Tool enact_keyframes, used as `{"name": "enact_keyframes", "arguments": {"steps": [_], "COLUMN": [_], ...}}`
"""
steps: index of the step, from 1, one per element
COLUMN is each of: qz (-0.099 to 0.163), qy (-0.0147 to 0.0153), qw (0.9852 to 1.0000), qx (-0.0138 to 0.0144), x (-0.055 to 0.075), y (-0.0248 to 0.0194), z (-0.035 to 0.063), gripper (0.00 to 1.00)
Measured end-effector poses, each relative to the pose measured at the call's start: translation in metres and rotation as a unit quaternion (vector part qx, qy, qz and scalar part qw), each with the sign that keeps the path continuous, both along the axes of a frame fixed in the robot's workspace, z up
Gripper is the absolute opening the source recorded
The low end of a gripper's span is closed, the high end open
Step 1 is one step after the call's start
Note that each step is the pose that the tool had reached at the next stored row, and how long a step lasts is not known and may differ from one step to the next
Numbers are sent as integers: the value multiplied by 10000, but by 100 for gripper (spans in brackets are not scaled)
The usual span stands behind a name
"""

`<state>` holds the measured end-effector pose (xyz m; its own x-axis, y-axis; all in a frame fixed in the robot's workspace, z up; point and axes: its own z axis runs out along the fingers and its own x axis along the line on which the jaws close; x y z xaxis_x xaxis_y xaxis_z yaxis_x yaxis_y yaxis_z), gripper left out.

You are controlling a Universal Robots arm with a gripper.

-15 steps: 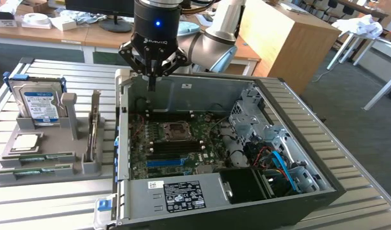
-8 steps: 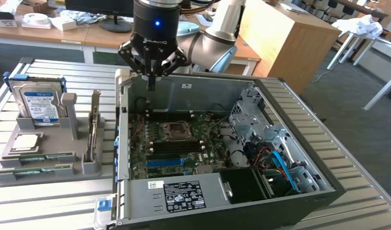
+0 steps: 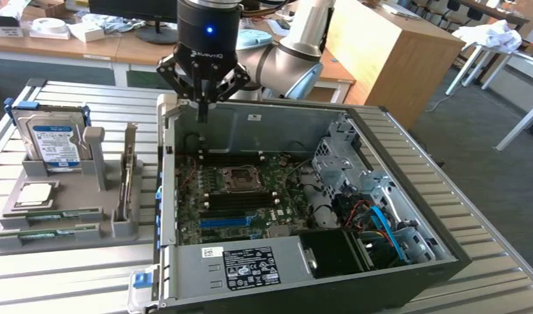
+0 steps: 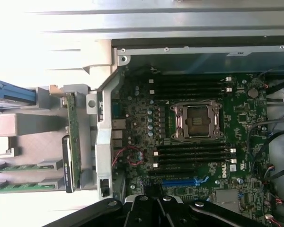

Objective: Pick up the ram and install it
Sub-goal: 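Reach for the ram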

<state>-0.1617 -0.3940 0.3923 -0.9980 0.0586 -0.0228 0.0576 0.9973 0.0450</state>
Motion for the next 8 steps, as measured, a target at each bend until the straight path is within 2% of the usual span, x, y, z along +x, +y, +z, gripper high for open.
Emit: {"name": "enact_keyframes", "arguments": {"steps": [8], "qz": [44], "qy": [0], "qw": [10000], "qx": [0], "x": [-121], "y": [11], "z": [0], "gripper": [10]}}
